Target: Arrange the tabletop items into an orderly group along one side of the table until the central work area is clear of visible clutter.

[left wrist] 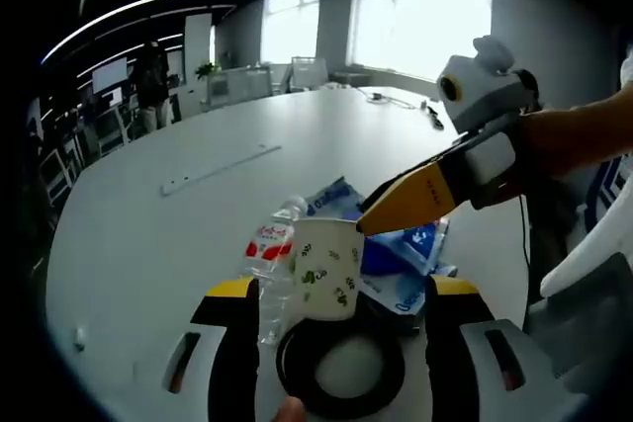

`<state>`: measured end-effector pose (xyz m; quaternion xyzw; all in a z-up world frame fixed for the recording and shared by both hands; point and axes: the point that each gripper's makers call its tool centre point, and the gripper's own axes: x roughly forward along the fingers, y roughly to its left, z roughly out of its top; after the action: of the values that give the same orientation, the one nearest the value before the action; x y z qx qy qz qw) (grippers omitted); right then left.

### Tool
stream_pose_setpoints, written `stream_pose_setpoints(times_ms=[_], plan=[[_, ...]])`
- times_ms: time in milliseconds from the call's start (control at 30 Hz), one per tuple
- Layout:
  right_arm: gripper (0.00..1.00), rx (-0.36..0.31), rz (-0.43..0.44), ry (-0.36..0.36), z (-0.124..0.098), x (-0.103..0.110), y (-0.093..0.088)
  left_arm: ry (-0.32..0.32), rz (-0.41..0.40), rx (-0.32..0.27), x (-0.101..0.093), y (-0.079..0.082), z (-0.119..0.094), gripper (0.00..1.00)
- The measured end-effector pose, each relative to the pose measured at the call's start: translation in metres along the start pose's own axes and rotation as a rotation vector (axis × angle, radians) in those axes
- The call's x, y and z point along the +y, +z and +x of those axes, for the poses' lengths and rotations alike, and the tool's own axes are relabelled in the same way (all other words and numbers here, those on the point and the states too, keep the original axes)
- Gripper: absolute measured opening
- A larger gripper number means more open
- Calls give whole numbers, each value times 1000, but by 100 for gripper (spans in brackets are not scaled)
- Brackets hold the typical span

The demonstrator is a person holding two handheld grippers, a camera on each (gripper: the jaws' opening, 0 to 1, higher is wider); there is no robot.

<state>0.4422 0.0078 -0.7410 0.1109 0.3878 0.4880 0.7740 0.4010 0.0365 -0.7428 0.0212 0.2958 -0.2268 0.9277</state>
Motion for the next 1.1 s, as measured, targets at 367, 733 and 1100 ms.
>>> stream_pose_setpoints(times_ms=[367,733,1100], plan=[[69,20,35,-12,8,-7,-5,0,7,14,1,-4,8,62],[68,35,67,-21,16,-12,-11,-7,-7,28,-1,-5,23,59],[66,55,71,-17,27,-12,-13,-13,-8,53,1,-11,32,55]])
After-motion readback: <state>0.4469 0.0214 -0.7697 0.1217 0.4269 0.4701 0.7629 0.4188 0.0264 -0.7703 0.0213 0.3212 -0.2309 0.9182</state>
